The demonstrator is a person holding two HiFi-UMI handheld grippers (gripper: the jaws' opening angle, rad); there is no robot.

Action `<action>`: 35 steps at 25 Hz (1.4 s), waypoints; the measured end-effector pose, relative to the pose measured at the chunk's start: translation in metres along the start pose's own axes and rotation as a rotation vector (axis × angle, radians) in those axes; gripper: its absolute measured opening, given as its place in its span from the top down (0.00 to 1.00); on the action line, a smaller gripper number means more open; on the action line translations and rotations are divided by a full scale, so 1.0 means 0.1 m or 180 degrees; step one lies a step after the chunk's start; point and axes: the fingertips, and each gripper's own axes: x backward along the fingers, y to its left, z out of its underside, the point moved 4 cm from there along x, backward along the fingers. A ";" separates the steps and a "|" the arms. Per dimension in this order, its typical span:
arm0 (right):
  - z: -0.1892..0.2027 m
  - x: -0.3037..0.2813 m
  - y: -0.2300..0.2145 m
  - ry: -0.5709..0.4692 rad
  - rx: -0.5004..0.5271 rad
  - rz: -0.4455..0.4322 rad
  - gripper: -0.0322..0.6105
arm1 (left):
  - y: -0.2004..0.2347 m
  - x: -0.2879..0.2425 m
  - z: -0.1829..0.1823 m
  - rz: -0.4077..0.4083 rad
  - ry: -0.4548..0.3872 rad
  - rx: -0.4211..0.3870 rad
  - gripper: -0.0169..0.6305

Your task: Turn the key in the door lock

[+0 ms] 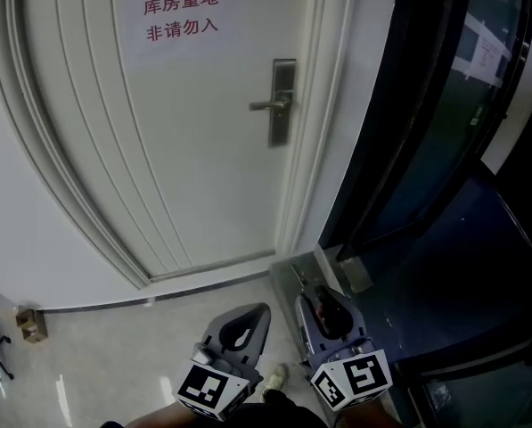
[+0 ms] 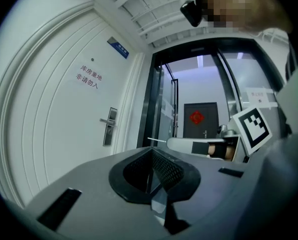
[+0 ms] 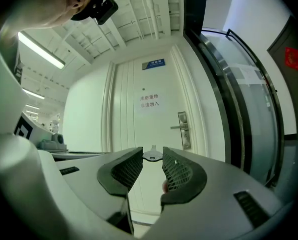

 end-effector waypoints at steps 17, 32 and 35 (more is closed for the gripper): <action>-0.26 -1.75 -1.39 -0.0159 -0.0031 -0.0112 0.75 | 0.72 -1.64 -0.09 -0.0308 0.0023 -0.0015 0.97; 0.03 -3.74 -2.15 -0.0064 -0.0024 0.0261 0.75 | 1.99 -2.70 -0.15 -0.0228 0.0061 0.0041 0.97; 0.13 -4.01 -2.24 -0.0003 0.0006 0.0299 0.75 | 2.18 -2.79 -0.12 -0.0261 0.0108 0.0076 0.97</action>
